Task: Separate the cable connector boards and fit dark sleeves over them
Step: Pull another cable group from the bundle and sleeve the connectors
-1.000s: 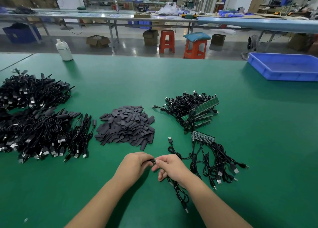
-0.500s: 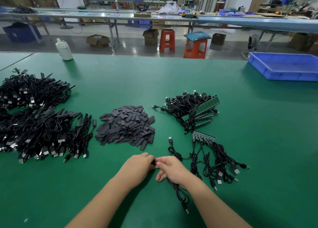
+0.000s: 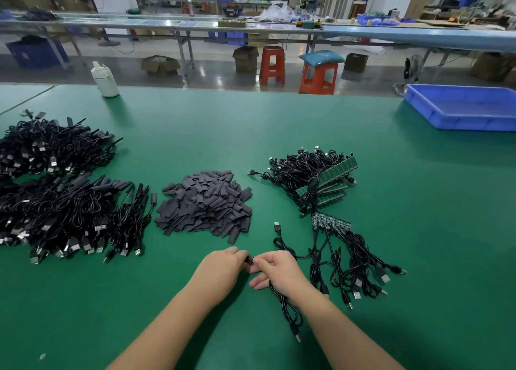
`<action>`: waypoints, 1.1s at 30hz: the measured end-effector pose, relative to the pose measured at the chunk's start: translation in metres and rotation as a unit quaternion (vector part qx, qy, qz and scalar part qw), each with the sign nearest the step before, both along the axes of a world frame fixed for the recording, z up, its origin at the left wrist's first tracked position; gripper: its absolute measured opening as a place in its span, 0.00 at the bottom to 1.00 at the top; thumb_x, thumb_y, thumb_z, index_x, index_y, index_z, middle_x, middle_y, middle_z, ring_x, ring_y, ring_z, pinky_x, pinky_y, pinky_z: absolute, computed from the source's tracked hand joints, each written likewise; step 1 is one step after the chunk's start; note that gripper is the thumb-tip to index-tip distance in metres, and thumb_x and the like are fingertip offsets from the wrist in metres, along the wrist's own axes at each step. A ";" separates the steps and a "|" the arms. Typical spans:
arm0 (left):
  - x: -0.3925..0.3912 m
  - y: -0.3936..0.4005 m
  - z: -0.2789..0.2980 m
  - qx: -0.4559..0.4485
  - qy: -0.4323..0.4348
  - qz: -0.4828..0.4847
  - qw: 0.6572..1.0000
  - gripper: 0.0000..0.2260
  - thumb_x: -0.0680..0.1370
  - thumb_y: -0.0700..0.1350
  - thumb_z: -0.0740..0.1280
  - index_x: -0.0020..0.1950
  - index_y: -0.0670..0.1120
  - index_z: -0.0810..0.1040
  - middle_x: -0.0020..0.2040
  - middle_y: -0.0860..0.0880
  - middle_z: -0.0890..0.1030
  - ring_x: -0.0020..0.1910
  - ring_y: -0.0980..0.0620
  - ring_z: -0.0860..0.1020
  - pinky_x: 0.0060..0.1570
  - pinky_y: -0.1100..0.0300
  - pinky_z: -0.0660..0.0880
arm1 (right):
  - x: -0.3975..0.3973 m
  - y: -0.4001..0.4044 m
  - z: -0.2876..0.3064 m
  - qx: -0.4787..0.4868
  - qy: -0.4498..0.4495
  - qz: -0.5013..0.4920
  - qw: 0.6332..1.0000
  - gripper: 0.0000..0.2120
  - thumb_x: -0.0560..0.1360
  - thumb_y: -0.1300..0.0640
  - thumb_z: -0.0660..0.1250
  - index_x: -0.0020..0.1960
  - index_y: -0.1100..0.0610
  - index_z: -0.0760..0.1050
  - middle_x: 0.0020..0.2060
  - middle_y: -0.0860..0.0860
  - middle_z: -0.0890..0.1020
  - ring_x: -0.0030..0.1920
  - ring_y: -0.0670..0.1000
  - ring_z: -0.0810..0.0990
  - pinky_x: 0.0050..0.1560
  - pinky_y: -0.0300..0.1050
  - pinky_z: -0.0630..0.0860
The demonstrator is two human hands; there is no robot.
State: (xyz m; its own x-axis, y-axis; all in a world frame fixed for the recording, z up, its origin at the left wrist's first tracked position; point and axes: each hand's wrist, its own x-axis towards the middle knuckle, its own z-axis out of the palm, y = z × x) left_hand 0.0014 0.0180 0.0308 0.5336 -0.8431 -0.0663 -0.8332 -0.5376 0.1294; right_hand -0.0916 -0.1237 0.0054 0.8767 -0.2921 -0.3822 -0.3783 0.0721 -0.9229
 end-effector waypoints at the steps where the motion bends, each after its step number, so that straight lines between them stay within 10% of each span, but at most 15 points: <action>1: 0.000 -0.001 0.001 0.002 -0.001 -0.001 1.000 0.11 0.81 0.48 0.61 0.62 0.53 0.74 0.53 0.51 0.78 0.51 0.48 0.79 0.49 0.55 0.73 | 0.000 -0.001 0.000 -0.003 0.001 0.002 1.000 0.08 0.82 0.61 0.62 0.48 0.57 0.79 0.42 0.55 0.84 0.35 0.55 0.85 0.39 0.47 0.83; 14: -0.004 -0.008 0.007 0.070 -0.021 -0.029 0.997 0.10 0.78 0.40 0.61 0.58 0.49 0.72 0.53 0.48 0.75 0.50 0.46 0.78 0.45 0.54 0.70 | 0.000 0.000 0.001 -0.028 0.008 0.029 0.999 0.12 0.83 0.61 0.60 0.44 0.58 0.79 0.38 0.52 0.83 0.33 0.53 0.85 0.36 0.45 0.83; 18: -0.004 -0.005 -0.005 -0.111 0.046 0.009 0.993 0.26 0.77 0.35 0.62 0.74 0.48 0.66 0.71 0.50 0.67 0.60 0.49 0.76 0.57 0.55 0.75 | -0.002 -0.001 0.004 0.010 -0.010 -0.006 1.000 0.09 0.81 0.59 0.63 0.47 0.61 0.80 0.38 0.55 0.84 0.35 0.54 0.84 0.39 0.47 0.82; 22: -0.015 -0.011 -0.002 -0.339 0.278 0.187 0.879 0.23 0.79 0.43 0.67 0.73 0.51 0.67 0.66 0.57 0.73 0.54 0.63 0.78 0.60 0.60 0.73 | 0.001 -0.005 0.014 0.160 -0.083 -0.142 0.973 0.09 0.80 0.59 0.66 0.52 0.63 0.82 0.42 0.55 0.85 0.42 0.53 0.84 0.46 0.47 0.82; 27: -0.027 -0.020 -0.004 -0.312 0.464 0.197 0.805 0.06 0.77 0.44 0.71 0.53 0.48 0.81 0.43 0.48 0.86 0.38 0.54 0.81 0.49 0.52 0.80 | 0.018 -0.005 0.037 0.331 -0.161 -0.256 0.894 0.09 0.80 0.61 0.65 0.54 0.67 0.79 0.41 0.56 0.82 0.46 0.53 0.81 0.55 0.47 0.80; 31: -0.028 -0.029 0.005 -0.357 0.498 0.230 0.756 0.02 0.77 0.39 0.70 0.49 0.44 0.82 0.38 0.43 0.85 0.33 0.50 0.81 0.38 0.56 0.76 | 0.029 -0.006 0.051 0.286 -0.162 -0.241 0.913 0.09 0.81 0.61 0.64 0.54 0.65 0.80 0.44 0.54 0.84 0.49 0.51 0.81 0.60 0.46 0.78; 33: -0.017 -0.031 0.013 -0.370 0.470 0.255 0.760 0.02 0.76 0.40 0.71 0.49 0.45 0.82 0.38 0.46 0.85 0.36 0.50 0.83 0.42 0.55 0.78 | 0.028 -0.018 0.056 0.074 -0.113 -0.206 0.969 0.09 0.81 0.56 0.65 0.53 0.59 0.82 0.44 0.49 0.85 0.49 0.48 0.82 0.56 0.43 0.79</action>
